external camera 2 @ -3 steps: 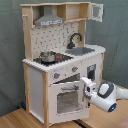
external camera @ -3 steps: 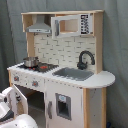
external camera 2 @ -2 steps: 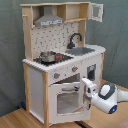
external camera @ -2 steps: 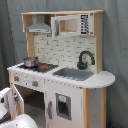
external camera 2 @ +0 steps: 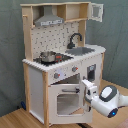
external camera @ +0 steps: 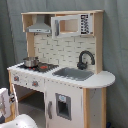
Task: Play with the kitchen
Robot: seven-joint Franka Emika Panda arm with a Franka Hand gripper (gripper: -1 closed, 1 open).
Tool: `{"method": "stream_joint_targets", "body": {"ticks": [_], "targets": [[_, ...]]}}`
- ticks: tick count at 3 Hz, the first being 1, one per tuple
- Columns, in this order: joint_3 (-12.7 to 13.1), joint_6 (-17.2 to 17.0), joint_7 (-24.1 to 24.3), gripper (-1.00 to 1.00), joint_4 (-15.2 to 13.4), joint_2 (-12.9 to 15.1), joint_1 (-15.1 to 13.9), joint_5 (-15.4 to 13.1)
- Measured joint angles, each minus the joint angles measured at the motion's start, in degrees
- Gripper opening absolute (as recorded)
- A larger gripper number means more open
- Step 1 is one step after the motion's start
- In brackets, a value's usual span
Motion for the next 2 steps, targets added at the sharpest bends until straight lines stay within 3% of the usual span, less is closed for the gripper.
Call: {"method": "stream_joint_targets", "body": {"ticks": [2], "targets": [[1.6, -6.67, -6.16, -1.0, 3.57, 1.11, -0.07, 6.41]]}}
